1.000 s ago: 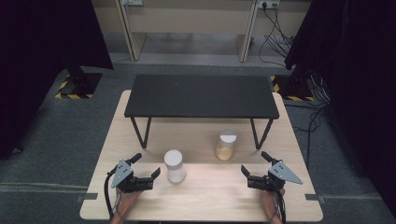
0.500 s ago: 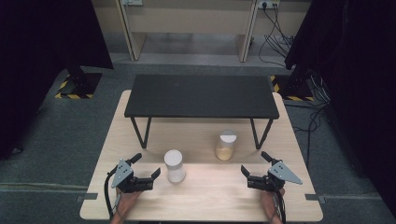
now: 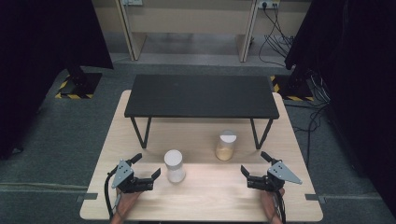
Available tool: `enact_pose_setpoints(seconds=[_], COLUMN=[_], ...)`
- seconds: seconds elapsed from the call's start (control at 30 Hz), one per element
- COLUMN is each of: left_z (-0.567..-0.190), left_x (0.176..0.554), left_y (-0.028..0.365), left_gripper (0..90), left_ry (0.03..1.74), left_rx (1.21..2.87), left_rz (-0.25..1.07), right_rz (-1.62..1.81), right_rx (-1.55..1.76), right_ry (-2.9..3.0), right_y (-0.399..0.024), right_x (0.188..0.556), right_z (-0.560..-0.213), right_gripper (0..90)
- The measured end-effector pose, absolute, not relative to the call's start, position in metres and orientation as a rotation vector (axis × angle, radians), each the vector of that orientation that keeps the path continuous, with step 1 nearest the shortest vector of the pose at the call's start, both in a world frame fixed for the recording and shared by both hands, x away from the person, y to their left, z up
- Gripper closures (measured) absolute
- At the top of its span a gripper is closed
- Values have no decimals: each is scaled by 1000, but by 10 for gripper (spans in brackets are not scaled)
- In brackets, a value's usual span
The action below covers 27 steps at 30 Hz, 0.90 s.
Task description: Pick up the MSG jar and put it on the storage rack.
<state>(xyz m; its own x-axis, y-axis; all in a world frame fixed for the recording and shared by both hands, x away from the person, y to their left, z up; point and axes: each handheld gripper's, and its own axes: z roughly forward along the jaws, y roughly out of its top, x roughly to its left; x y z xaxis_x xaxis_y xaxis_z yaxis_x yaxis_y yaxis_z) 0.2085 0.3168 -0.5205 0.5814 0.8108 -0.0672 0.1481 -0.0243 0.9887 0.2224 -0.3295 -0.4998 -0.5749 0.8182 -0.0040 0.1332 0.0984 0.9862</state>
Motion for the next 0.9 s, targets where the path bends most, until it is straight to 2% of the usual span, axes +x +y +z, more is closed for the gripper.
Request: enact_pose_setpoints(seconds=[0.47, 0.9], left_z=[-515, -509], left_x=[198, 204], left_y=[312, 298], left_gripper=[12, 12], left_ry=[765, 725], left_rx=[1526, 1553], left_rz=[590, 540], right_rz=[1514, 1511], right_rx=[931, 939], right_ry=[1804, 1804], right_y=[-329, -329], right_x=[223, 223], right_z=[-499, -499], right_gripper=[4, 4])
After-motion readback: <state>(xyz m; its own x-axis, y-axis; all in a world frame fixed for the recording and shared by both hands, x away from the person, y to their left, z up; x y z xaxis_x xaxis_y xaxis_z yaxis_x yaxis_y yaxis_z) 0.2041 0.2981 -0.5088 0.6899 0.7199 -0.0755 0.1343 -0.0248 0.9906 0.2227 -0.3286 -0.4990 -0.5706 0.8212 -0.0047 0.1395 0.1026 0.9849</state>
